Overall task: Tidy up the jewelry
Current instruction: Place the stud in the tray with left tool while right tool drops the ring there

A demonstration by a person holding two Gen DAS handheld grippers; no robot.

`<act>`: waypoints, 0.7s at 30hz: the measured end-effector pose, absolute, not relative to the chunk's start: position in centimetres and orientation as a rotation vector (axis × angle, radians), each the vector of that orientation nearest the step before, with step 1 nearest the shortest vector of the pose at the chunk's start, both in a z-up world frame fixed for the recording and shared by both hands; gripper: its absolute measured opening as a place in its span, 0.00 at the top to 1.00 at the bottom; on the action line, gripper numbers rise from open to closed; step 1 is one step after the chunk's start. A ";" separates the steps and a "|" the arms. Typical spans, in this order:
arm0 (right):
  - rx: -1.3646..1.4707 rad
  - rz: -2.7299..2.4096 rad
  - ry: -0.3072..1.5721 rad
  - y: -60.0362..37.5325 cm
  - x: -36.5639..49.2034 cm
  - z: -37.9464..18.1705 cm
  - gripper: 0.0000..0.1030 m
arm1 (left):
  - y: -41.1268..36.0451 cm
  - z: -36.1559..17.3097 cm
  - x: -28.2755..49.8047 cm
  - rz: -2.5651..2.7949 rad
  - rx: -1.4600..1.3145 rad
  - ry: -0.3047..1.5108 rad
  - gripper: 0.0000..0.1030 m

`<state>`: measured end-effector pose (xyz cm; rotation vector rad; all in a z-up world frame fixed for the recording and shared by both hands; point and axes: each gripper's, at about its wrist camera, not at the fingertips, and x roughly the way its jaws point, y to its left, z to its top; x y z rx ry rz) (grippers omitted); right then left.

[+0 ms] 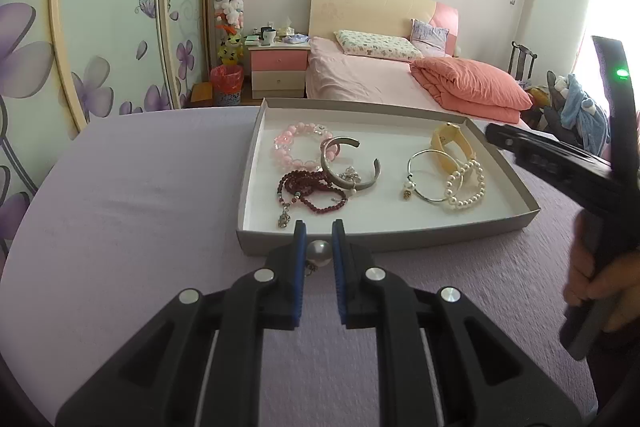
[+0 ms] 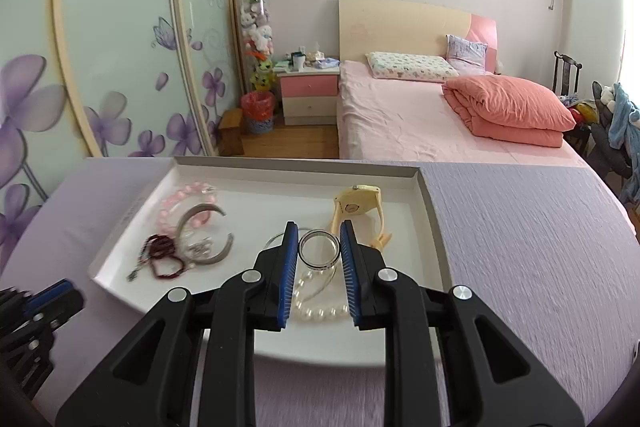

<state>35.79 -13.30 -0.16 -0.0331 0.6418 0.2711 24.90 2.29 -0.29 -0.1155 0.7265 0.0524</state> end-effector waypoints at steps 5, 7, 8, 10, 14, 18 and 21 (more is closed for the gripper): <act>-0.046 0.269 0.658 -12.5 37.9 -1.5 0.78 | 2.3 -0.5 25.7 0.049 -0.115 0.732 0.87; -0.052 0.268 0.660 -12.3 38.3 -1.7 0.78 | 2.3 -0.5 26.1 0.047 -0.116 0.733 0.87; -0.054 0.266 0.662 -12.2 38.5 -1.8 0.78 | 2.3 -0.5 26.2 0.046 -0.115 0.733 0.87; -0.054 0.264 0.667 -12.0 38.6 -1.8 0.78 | 2.2 -0.6 26.4 0.044 -0.115 0.733 0.87; -0.050 0.264 0.663 -12.3 38.2 -1.9 0.58 | 2.2 -0.6 26.9 0.038 -0.116 0.733 0.87; -0.060 0.262 0.656 -12.6 37.8 -1.8 0.53 | 2.0 -0.8 27.0 0.033 -0.115 0.737 0.87; -0.054 0.259 0.652 -12.9 37.4 -1.6 0.46 | 1.7 -1.0 27.3 0.028 -0.117 0.742 0.87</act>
